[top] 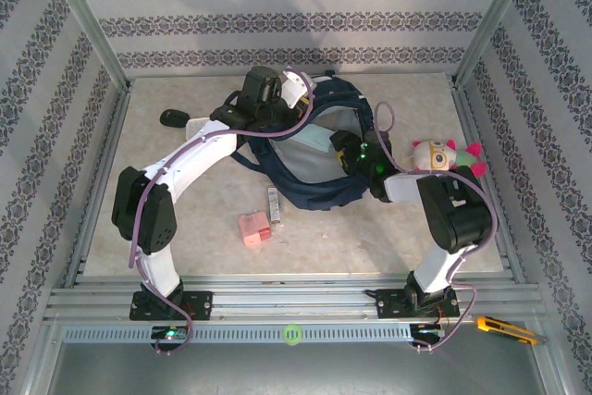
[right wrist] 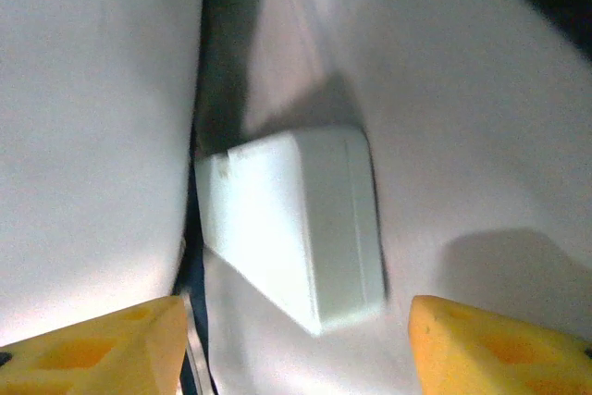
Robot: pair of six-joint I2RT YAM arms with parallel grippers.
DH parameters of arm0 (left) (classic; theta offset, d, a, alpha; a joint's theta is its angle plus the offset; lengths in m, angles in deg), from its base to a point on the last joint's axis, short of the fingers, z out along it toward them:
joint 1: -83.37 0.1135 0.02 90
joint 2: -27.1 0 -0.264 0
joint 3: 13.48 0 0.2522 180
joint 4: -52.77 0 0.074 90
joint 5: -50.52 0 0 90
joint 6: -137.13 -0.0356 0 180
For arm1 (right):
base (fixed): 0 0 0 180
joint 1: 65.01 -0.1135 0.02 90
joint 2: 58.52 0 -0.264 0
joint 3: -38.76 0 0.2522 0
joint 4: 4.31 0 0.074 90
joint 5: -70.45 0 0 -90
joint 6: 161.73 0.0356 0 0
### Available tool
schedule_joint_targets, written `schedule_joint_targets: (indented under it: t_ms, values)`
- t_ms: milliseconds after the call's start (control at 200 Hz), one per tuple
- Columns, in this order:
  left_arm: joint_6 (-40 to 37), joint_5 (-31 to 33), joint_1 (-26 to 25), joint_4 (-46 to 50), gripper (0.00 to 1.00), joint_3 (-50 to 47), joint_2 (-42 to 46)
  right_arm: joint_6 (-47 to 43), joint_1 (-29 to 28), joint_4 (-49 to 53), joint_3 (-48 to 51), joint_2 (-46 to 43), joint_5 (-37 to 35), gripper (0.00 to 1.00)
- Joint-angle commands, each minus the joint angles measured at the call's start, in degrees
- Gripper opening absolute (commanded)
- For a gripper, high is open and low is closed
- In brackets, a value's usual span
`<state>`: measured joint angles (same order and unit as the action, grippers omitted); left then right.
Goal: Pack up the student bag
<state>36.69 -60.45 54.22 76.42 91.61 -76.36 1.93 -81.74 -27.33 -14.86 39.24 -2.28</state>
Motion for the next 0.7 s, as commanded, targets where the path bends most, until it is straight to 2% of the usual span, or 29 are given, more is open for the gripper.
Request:
schedule_joint_targets:
  t_ms: [0,85,120,260,515,695]
  values:
    - [-0.4,-1.0,0.9,-4.2,0.0,2.7,0.9,-4.6,-0.5,6.4,1.8,-5.0,5.0,0.6]
    - [-0.3,-1.0,0.9,-4.1,0.0,2.5,1.1,-4.9,-2.3,7.8,2.6,-7.4,4.5,0.52]
    - [-0.3,-1.2,0.9,-4.1,0.0,2.5,1.1,-4.9,-3.1,7.8,2.5,-7.7,4.0,0.45]
    - [1.3,-2.0,0.9,-6.0,0.0,1.4,1.4,-3.9,-5.0,6.5,0.6,-4.9,1.5,0.28]
    - [3.3,-1.9,0.9,-8.8,0.0,1.9,0.8,-2.5,-6.3,2.4,-6.6,4.8,-1.7,0.26]
    - [4.3,-2.7,0.9,-9.5,0.0,2.1,0.6,-3.1,-4.5,1.9,-12.0,9.9,-3.0,0.24]
